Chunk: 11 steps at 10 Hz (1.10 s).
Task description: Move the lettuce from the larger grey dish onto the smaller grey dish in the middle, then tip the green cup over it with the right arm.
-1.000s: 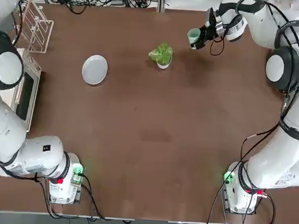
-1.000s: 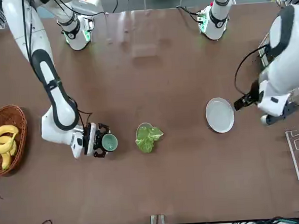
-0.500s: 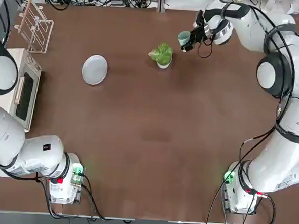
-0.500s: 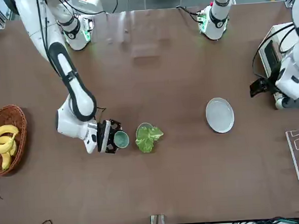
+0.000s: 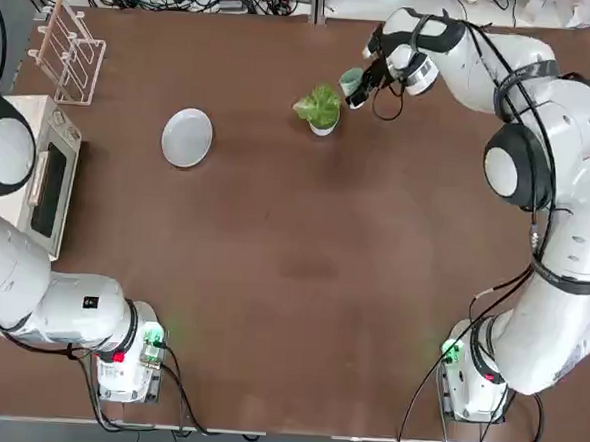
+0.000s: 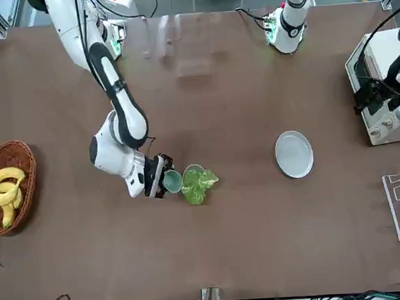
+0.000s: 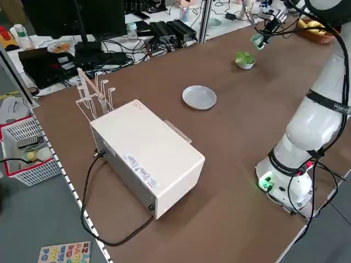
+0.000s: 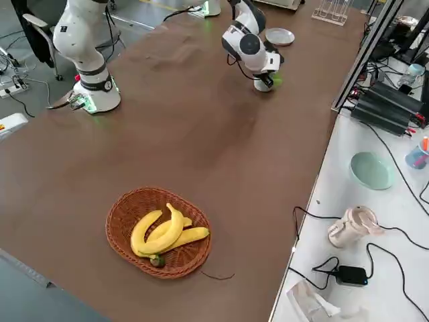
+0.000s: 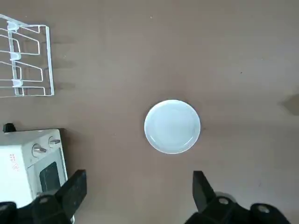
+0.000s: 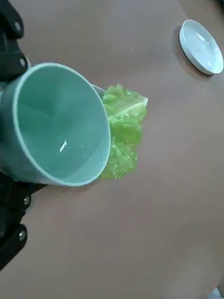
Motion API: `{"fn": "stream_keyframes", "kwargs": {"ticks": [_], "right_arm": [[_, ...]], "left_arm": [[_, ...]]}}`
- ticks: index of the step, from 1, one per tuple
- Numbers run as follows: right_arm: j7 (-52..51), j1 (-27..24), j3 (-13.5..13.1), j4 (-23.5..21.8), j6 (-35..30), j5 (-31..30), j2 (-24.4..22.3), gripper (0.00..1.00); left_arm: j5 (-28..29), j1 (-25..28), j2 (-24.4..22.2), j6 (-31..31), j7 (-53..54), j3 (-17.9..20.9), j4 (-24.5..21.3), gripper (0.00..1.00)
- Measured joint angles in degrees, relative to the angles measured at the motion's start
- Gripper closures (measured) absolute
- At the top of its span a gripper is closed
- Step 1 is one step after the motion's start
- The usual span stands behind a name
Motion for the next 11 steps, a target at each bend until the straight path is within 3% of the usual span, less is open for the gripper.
{"fn": "stream_keyframes", "kwargs": {"ticks": [3, 6, 11], "right_arm": [[5.35, 3.94, -3.81, -0.07, -1.84, -0.02, 0.00, 0.32], [11.81, 10.21, -11.71, -0.03, -7.01, -2.12, -0.01, 0.32], [22.13, 11.64, -12.49, 2.66, -10.19, -6.19, 0.00, 0.32]], "left_arm": [[0.00, 0.03, 0.00, -2.23, 1.77, 0.16, 0.00, 0.00], [0.00, 0.38, -0.85, -2.59, 1.91, 0.34, 0.11, 0.00], [-2.58, 0.49, -1.52, -2.87, 1.97, 0.80, -0.02, 0.00]]}}
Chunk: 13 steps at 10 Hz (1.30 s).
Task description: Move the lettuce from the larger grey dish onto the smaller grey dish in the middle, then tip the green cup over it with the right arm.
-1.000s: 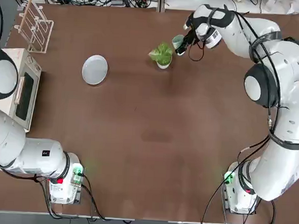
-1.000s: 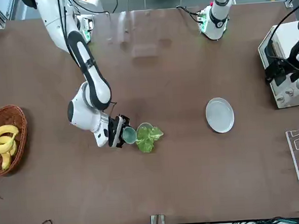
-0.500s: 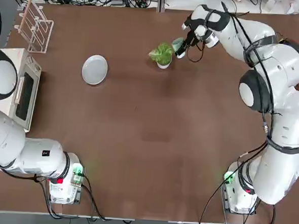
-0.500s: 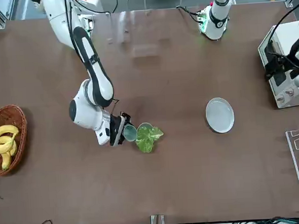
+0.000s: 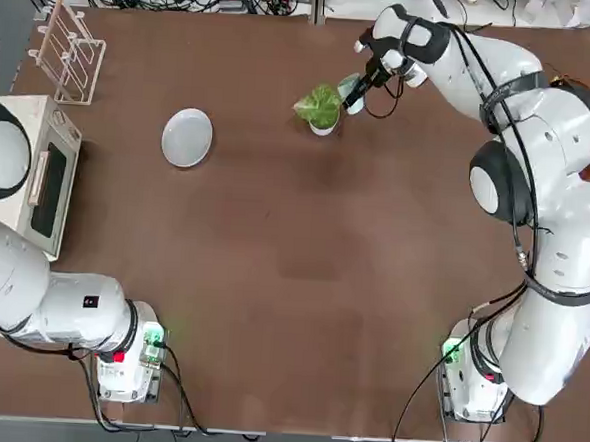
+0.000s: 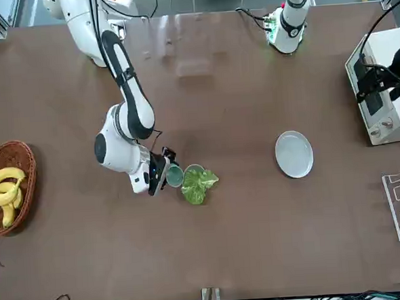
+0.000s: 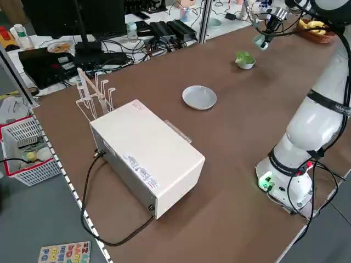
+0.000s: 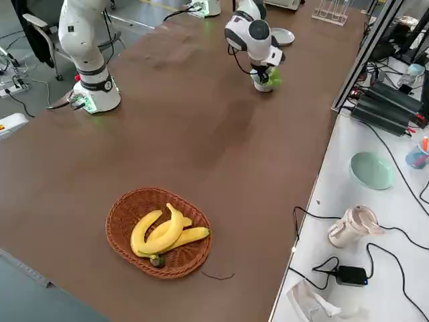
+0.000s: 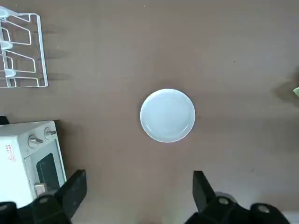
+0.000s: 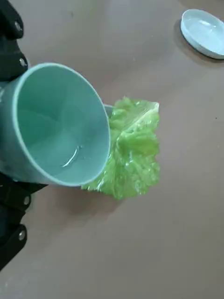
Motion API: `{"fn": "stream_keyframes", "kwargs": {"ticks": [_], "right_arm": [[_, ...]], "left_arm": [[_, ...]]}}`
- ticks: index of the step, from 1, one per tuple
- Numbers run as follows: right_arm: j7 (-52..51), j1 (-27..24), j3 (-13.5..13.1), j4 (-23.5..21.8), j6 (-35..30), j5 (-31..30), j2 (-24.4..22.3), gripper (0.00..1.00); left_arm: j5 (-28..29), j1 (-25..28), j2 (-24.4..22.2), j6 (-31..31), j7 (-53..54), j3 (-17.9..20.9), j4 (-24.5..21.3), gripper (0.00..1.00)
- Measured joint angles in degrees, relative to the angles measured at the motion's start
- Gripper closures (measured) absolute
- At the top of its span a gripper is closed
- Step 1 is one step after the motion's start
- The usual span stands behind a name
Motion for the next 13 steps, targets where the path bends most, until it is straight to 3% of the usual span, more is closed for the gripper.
{"fn": "stream_keyframes", "kwargs": {"ticks": [10, 13], "right_arm": [[11.40, 4.08, -2.30, 3.16, -1.28, -3.98, 4.05, 0.32], [15.82, 4.28, -3.47, 4.91, -4.72, -5.16, 4.83, 0.32]], "left_arm": [[-1.17, 0.02, -0.06, 0.90, 0.01, 0.01, 0.92, 0.00], [-1.18, -0.01, -0.06, 0.94, 0.01, 0.02, 0.93, 0.00]]}}
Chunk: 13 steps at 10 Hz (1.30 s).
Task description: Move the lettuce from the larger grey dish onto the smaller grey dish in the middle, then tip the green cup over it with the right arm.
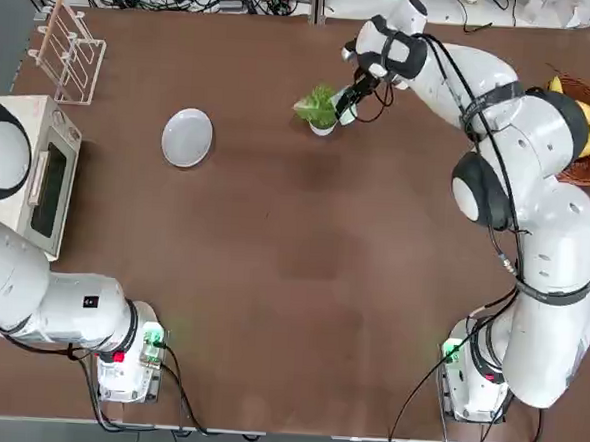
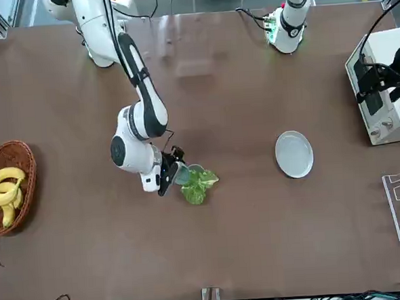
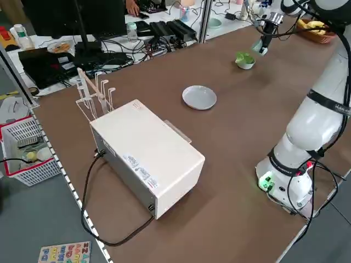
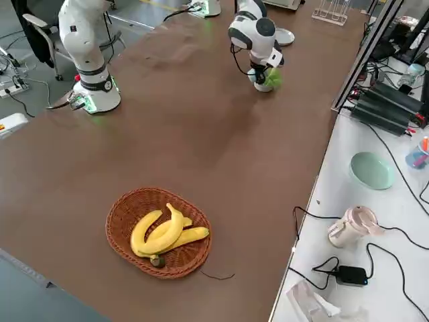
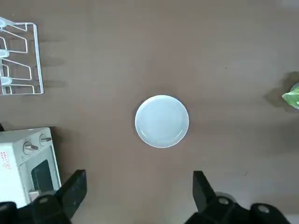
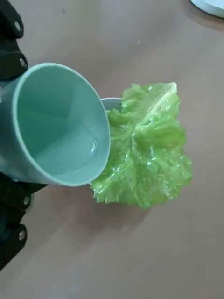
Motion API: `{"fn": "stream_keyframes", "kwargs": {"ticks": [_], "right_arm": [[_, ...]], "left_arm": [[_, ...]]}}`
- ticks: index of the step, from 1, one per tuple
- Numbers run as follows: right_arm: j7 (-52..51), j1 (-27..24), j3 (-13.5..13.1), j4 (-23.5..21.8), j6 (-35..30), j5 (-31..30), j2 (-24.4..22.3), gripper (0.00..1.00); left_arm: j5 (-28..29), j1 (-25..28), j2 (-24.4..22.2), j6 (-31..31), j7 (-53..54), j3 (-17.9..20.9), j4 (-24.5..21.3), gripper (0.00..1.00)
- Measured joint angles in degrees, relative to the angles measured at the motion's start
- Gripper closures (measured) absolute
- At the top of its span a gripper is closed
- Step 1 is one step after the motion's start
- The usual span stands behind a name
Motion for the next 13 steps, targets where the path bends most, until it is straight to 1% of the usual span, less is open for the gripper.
{"fn": "stream_keyframes", "kwargs": {"ticks": [1, 4, 7, 10, 13], "right_arm": [[1.24, 0.03, -0.10, 0.55, -0.91, -0.44, 0.18, 0.32], [5.47, 0.07, -0.15, 3.08, -3.39, -4.25, 0.42, 0.32], [7.58, 0.07, -0.26, 4.89, -5.32, -4.50, 0.68, 0.32], [12.27, 0.09, -0.32, 6.44, -8.31, -5.11, 1.66, 0.32], [13.31, 0.33, -0.32, 6.87, -8.56, -5.26, 2.11, 0.32]], "left_arm": [[0.00, 0.08, 0.00, 0.00, 0.00, 0.07, 0.00, 0.00], [0.00, 0.81, 0.00, 0.21, 0.00, 0.12, 0.02, 0.00], [0.00, 0.85, 0.00, 0.64, 0.00, 0.13, 0.05, 0.00], [0.00, 1.20, 0.00, 0.74, -0.04, 0.16, 0.06, 0.00], [-0.04, 1.44, 0.00, 1.33, -0.14, -0.04, 0.06, 0.00]]}}
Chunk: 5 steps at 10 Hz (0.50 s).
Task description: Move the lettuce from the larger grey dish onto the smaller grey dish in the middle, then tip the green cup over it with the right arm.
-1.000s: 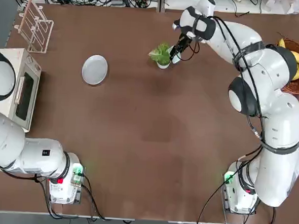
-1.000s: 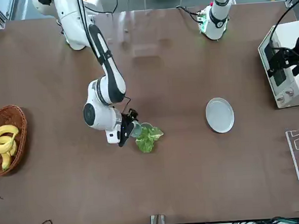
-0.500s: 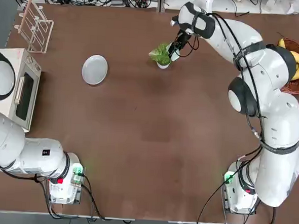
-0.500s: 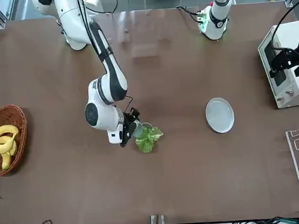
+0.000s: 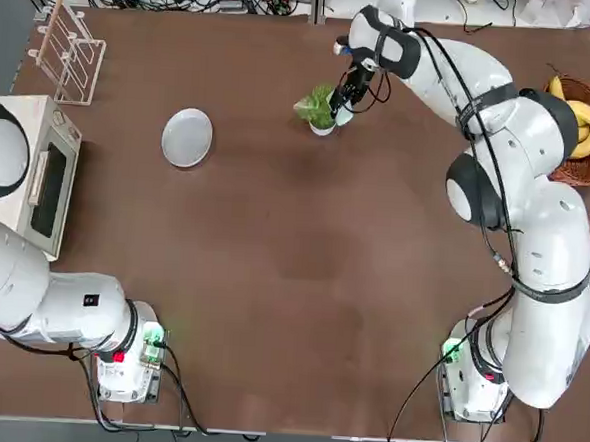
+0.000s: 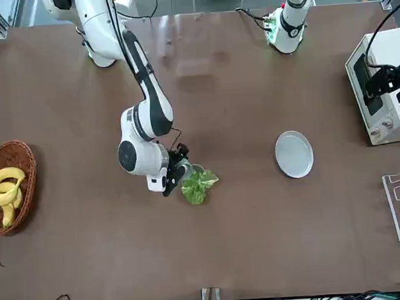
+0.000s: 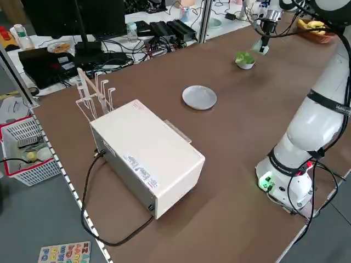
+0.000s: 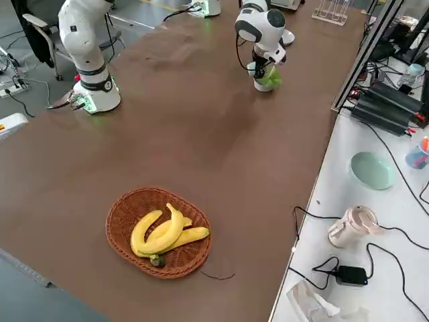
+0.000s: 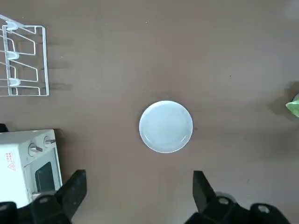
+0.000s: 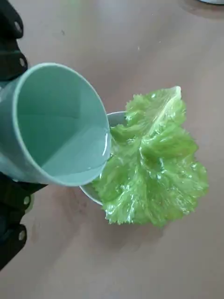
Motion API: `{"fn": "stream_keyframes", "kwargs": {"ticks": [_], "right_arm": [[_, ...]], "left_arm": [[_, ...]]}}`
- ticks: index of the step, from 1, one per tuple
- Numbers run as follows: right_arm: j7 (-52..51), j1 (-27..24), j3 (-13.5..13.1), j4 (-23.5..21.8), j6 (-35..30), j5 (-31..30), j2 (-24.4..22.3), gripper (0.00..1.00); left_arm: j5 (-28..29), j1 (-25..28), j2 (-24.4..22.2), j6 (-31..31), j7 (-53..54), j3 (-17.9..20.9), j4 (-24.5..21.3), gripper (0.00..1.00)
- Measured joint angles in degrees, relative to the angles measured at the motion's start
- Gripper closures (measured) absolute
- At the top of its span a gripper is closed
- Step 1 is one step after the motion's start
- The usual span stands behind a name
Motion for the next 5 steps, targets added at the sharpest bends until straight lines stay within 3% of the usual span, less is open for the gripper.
{"fn": "stream_keyframes", "kwargs": {"ticks": [5], "right_arm": [[1.69, 0.05, 0.00, 2.04, -0.03, -0.03, 1.44, 0.32]], "left_arm": [[-0.09, 0.18, 0.00, 0.08, -0.08, 0.05, 0.00, 0.00]]}}
